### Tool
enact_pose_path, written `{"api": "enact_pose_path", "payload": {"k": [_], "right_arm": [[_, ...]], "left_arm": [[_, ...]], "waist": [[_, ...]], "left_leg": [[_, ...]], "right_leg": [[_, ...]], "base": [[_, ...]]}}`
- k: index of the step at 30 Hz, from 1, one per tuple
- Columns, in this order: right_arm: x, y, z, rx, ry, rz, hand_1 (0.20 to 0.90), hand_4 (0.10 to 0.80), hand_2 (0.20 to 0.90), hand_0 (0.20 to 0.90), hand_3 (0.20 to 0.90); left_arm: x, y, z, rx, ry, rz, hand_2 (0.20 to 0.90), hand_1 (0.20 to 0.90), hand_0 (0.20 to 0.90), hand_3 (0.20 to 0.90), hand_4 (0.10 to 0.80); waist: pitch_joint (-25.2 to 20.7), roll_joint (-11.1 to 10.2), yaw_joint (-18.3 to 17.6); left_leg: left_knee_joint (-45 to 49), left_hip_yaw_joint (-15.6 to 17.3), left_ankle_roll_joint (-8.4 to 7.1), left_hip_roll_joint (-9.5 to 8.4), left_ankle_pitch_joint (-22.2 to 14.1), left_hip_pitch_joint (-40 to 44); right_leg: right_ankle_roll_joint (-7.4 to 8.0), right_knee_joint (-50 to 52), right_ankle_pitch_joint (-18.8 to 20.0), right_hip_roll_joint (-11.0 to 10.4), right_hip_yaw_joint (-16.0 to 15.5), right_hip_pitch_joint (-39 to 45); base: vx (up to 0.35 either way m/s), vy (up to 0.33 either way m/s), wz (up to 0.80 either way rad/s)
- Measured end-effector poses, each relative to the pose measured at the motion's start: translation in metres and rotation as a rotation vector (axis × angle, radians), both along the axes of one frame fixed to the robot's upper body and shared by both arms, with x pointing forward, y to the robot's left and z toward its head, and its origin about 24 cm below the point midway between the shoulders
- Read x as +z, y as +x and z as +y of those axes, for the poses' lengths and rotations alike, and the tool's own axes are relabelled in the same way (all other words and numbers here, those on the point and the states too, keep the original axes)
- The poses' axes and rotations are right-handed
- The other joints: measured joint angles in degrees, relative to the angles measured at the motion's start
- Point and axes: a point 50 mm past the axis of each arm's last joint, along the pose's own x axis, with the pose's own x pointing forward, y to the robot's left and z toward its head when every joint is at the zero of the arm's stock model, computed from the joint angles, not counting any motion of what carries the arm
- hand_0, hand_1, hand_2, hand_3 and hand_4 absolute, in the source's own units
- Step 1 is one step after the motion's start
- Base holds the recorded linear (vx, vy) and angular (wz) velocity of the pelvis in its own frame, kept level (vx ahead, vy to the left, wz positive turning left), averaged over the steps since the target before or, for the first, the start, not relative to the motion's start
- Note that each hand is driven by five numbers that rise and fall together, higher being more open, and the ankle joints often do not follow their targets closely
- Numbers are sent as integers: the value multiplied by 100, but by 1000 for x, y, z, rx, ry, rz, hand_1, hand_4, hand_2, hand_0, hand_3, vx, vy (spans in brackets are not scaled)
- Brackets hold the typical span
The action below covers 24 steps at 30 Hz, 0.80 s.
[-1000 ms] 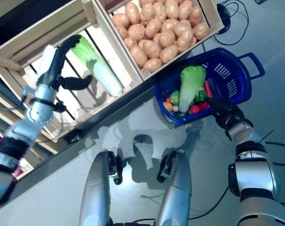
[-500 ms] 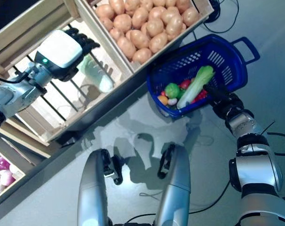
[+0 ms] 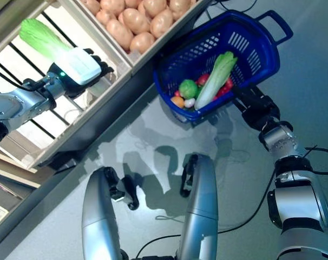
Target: Put vegetables into the basket
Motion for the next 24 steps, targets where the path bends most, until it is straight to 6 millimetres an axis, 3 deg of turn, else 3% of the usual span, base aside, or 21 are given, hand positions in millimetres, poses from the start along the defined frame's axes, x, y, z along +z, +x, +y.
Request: {"api": "enact_pose_path", "payload": {"k": [4,10,20,21,22,24], "right_arm": [[9,1,9,35,-25,-57,900,800,900,900,900],[19,0,23,103,-50,-118,900,800,900,900,900],[18,-3,31,140,-66,-136,900,800,900,900,900],[18,-3,33,146,-68,-139,900,800,900,900,900],[19,-4,34,151,-70,-142,900,800,900,900,900],[20,-5,37,168,-75,-153,900,800,900,900,900]], "left_arm": [[-1,3,12,93,5,14,900,900,900,900,800],[10,6,14,157,-73,-22,900,900,900,900,800],[12,8,16,215,-175,12,900,900,900,900,800],[12,9,15,215,-185,10,526,526,526,526,551],[12,9,14,216,-197,9,307,307,307,307,405],[12,10,14,218,-204,7,300,300,300,300,400]], "waist": [[17,-27,-117],[31,-54,-231],[32,-58,-241],[32,-59,-239],[31,-59,-234],[30,-61,-235]], "left_leg": [[356,-98,36,76,-108,-377],[679,-169,57,207,-257,-597],[793,-226,30,262,-290,-619],[794,-228,29,261,-290,-619],[794,-228,30,262,-290,-618],[794,-228,30,259,-290,-616]], "right_leg": [[-36,274,-20,16,19,-357],[-46,490,-27,116,45,-578],[-64,603,-37,165,48,-615],[-67,605,-39,165,48,-616],[-70,609,-40,160,48,-616],[-73,610,-42,154,46,-611]], "base": [[-26,-12,-6],[-17,-7,-11],[16,24,-3],[43,8,1],[57,10,1],[54,14,1]]}}
